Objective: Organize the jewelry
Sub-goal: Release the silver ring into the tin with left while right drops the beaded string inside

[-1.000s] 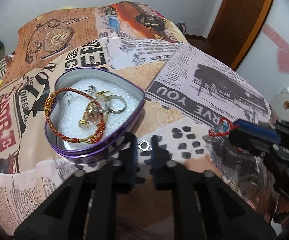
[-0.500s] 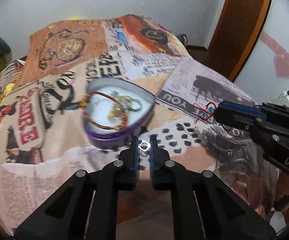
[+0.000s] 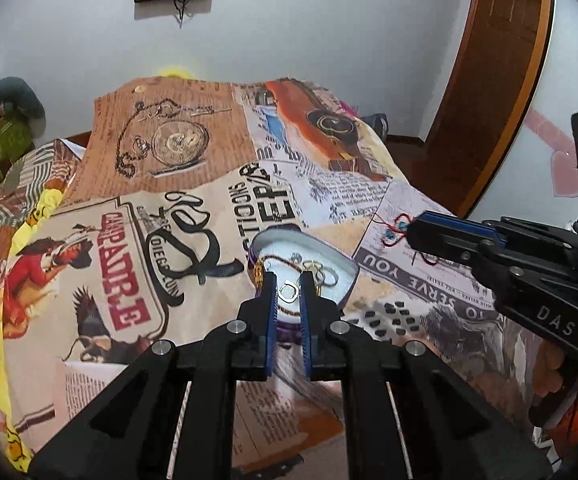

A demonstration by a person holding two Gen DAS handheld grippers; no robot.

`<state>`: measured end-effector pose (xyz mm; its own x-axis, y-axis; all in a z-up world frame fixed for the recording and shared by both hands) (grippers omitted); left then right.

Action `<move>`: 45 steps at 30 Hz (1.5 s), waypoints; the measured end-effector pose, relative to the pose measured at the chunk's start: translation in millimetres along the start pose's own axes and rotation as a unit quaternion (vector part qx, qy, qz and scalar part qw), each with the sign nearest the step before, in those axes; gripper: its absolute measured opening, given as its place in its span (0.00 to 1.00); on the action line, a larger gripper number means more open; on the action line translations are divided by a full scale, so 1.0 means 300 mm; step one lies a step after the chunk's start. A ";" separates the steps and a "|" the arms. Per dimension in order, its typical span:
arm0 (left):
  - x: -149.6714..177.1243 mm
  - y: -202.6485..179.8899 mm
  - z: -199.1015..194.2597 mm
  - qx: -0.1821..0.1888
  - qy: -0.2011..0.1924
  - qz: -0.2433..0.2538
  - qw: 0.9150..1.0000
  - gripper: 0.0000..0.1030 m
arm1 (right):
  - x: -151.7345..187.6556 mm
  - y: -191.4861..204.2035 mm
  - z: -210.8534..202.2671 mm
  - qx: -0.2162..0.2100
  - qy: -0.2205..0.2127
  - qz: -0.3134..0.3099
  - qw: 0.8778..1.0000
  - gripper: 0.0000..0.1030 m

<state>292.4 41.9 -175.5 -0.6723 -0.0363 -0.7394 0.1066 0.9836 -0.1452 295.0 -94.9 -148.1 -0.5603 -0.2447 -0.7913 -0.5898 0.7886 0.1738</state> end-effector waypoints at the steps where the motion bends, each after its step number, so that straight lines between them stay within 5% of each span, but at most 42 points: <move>1: -0.002 0.000 0.000 0.000 -0.002 0.000 1.000 0.09 | -0.010 0.003 0.007 -0.001 -0.002 0.000 1.000 0.09; 18: -0.001 0.022 0.146 0.010 0.019 0.002 1.000 0.09 | 0.008 -0.025 0.212 0.000 0.055 0.015 0.998 0.09; 35: 0.013 0.032 0.171 0.000 0.033 -0.005 0.999 0.10 | 0.022 -0.034 0.254 -0.026 0.079 0.019 0.996 0.09; 39: 0.011 0.030 0.129 -0.013 0.025 -0.002 1.000 0.31 | 0.023 -0.024 0.230 -0.021 0.075 0.015 0.997 0.20; 42: 0.005 0.037 0.088 -0.023 0.015 -0.006 1.000 0.32 | 0.014 -0.014 0.195 -0.002 0.060 0.004 0.998 0.33; 45: -0.004 0.043 0.035 -0.026 0.007 -0.013 1.000 0.32 | -0.002 -0.003 0.147 0.008 0.044 -0.004 0.999 0.33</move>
<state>302.3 52.9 -183.5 -0.6839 -0.0597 -0.7271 0.0507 0.9904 -0.1290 321.6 -70.6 -173.7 -0.6054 -0.2993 -0.7375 -0.5849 0.7957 0.1572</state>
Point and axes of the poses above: each gripper's, at about its wrist camera, not at the fingertips, and z roughly the way its jaws point, y to its left, x to its underside, the point moved 1 cm from there along z, roughly the way its jaws point, and after that the axes turned 3 degrees about -y, right-handed, at the moved point
